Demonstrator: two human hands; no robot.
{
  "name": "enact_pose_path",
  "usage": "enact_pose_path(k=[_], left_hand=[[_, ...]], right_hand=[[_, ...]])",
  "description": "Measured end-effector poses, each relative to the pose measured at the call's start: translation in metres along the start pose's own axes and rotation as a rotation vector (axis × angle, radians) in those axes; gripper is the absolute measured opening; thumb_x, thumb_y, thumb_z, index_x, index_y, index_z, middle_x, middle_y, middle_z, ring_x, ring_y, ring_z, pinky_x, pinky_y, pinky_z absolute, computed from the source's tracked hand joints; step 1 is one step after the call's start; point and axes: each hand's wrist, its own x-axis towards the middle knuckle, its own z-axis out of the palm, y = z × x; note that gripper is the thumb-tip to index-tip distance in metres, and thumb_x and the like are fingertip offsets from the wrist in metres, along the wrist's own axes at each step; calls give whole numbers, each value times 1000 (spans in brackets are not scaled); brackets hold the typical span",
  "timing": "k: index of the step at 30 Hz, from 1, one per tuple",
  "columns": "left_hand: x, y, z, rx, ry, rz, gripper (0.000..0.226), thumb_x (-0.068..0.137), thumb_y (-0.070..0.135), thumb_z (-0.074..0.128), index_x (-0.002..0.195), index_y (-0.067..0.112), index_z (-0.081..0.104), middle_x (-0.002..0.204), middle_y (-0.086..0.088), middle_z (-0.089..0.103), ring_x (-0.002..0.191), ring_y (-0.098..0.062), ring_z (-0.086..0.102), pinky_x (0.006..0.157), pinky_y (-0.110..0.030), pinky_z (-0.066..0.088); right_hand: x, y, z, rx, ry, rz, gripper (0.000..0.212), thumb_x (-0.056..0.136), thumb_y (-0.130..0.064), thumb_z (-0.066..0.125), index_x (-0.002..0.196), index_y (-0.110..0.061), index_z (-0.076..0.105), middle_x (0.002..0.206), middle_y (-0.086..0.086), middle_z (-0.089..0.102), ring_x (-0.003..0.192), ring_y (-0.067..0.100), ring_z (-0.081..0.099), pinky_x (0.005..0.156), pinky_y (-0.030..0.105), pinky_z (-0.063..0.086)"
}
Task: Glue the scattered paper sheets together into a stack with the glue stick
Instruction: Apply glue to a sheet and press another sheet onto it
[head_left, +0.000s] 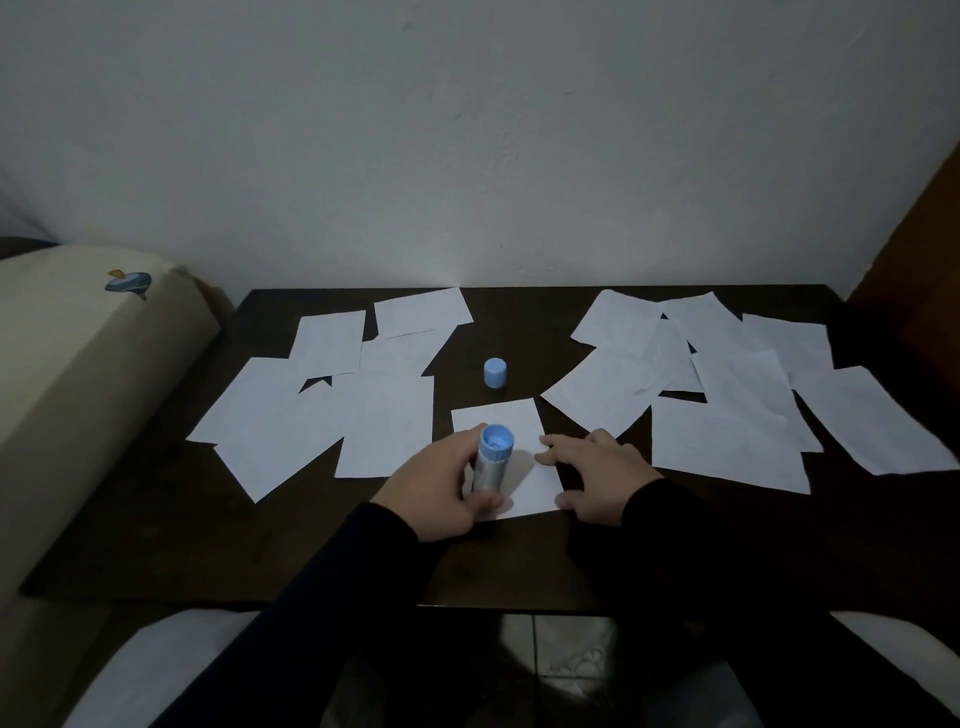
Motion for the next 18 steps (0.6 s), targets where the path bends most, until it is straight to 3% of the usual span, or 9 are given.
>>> enact_pose_path(k=[2,5,8,10,13,15,18], left_hand=[[-1,-3,-1,-6,7,-3,63,87,31,67,142,28,35,139,4,49,124,-16,46,108,-37,37],[-2,-7,-2,-79,50,5,59,88,29,67,139,27,38,132,3,52,117,-14,48,104,-34,39],[-2,-11,-6,-460,226,-7,51,87,30,68,131,29,41,114,7,54,100,-10,50,90,-29,43],[5,-13,-6,-762,392,-35,44,88,30,66,124,32,41,110,9,53,100,-7,51,83,-26,44],[22,-13,-2,-1003,602,-115,42,89,35,63,124,33,40,109,10,53,106,-11,52,90,-30,46],[32,-10,1,-943,654,-158,42,90,38,62,125,31,41,110,10,54,107,-12,52,93,-31,45],[46,-2,7,-669,599,-104,45,88,33,66,127,25,45,112,10,52,103,-9,50,88,-25,42]], right_hand=[[1,1,-1,3,-5,-4,62,91,-28,62,145,-38,34,157,-17,19,139,16,23,113,43,22],[2,1,-3,16,-27,6,63,91,-26,63,146,-37,34,157,-16,19,140,17,23,114,42,23],[0,-2,-5,16,-34,8,63,91,-25,63,146,-36,33,157,-15,20,140,18,23,115,41,23],[0,-4,-5,3,-38,6,63,91,-24,62,146,-34,33,158,-14,20,141,19,23,115,41,23],[0,-7,-5,-24,-37,-3,62,91,-25,63,146,-33,35,157,-13,21,141,19,24,115,42,24],[1,-5,-6,-17,-12,-19,57,90,-31,63,143,-32,41,155,-12,28,138,17,28,114,41,26],[5,-3,-7,45,155,-56,47,91,-43,59,135,-31,49,143,-9,44,128,13,38,108,37,34]])
